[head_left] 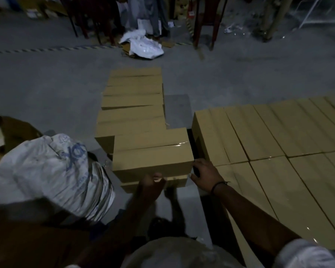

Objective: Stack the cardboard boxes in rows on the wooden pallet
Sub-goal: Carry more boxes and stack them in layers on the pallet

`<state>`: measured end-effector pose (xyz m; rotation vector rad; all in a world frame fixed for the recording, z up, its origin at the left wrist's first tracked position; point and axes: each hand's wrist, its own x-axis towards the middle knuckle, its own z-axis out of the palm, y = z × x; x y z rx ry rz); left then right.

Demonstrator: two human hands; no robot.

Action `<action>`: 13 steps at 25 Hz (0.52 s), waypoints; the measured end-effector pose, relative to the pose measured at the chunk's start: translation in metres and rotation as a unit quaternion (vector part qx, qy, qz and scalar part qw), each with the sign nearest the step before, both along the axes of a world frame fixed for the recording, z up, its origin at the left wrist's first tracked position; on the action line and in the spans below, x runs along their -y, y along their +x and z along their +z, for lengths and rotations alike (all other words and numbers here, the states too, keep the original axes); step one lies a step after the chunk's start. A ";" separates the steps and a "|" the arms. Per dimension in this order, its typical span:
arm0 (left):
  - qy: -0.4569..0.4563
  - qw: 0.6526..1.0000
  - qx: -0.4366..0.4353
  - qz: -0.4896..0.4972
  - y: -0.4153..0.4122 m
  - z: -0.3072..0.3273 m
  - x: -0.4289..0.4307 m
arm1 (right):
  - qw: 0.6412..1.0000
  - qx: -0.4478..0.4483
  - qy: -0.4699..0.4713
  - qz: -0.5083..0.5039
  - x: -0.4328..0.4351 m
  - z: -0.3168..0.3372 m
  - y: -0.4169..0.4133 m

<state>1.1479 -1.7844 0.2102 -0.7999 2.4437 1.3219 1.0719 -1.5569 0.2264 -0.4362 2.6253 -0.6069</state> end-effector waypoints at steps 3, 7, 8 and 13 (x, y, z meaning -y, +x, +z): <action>0.000 1.000 0.015 -0.017 -0.019 -0.015 0.026 | 1.000 0.004 0.007 -0.002 0.033 -0.004 -0.026; -0.036 0.996 0.012 -0.076 -0.042 -0.020 0.050 | 0.999 0.027 0.038 0.023 0.063 -0.010 -0.053; -0.044 0.996 0.004 -0.080 -0.045 -0.023 0.051 | 0.998 0.027 0.049 0.033 0.069 -0.012 -0.060; -0.004 0.999 0.008 -0.042 -0.062 -0.048 0.043 | 0.994 0.023 0.085 0.060 0.085 -0.024 -0.101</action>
